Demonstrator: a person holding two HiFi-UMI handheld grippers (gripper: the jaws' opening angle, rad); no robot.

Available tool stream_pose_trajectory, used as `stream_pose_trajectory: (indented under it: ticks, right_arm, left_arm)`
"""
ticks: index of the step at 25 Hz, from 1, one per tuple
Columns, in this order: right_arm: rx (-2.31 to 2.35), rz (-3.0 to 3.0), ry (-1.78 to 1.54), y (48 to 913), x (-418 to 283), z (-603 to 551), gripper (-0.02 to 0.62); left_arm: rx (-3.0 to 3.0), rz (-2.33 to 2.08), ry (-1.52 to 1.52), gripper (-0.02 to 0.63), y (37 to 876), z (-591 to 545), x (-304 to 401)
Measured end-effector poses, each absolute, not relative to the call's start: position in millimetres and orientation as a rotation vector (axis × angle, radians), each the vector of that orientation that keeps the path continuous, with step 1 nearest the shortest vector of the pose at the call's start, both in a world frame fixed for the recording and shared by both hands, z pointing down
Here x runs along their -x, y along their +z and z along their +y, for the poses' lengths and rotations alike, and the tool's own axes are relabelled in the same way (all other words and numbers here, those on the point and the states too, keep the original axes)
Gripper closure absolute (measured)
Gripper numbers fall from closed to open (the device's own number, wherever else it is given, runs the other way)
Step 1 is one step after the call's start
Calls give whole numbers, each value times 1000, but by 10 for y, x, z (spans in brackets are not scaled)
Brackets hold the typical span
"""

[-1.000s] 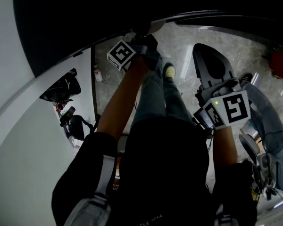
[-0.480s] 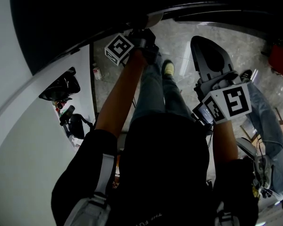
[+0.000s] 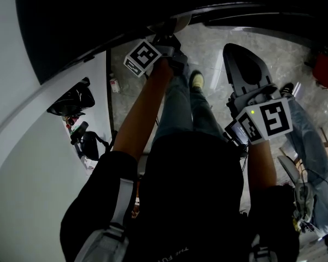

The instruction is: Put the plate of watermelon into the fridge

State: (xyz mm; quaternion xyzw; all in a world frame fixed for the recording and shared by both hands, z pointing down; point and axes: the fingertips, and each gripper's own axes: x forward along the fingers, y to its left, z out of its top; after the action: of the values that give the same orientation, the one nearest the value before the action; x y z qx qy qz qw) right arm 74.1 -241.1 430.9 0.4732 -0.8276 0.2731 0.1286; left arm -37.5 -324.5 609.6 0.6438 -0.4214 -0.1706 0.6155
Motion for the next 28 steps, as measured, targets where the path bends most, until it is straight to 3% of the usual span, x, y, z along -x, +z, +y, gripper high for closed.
stream_pose_trajectory:
  ticks: [15,28]
  right_arm:
    - [-1369,-2408,781,4272,-738,-2347,584]
    - [-1363,-2409,763,4269,-691,-2329,584]
  left_arm:
    - [-1510,-1087,-302,349,6010,-3217,443]
    - [-1476,-1150,-287,318,5988,-3186,572]
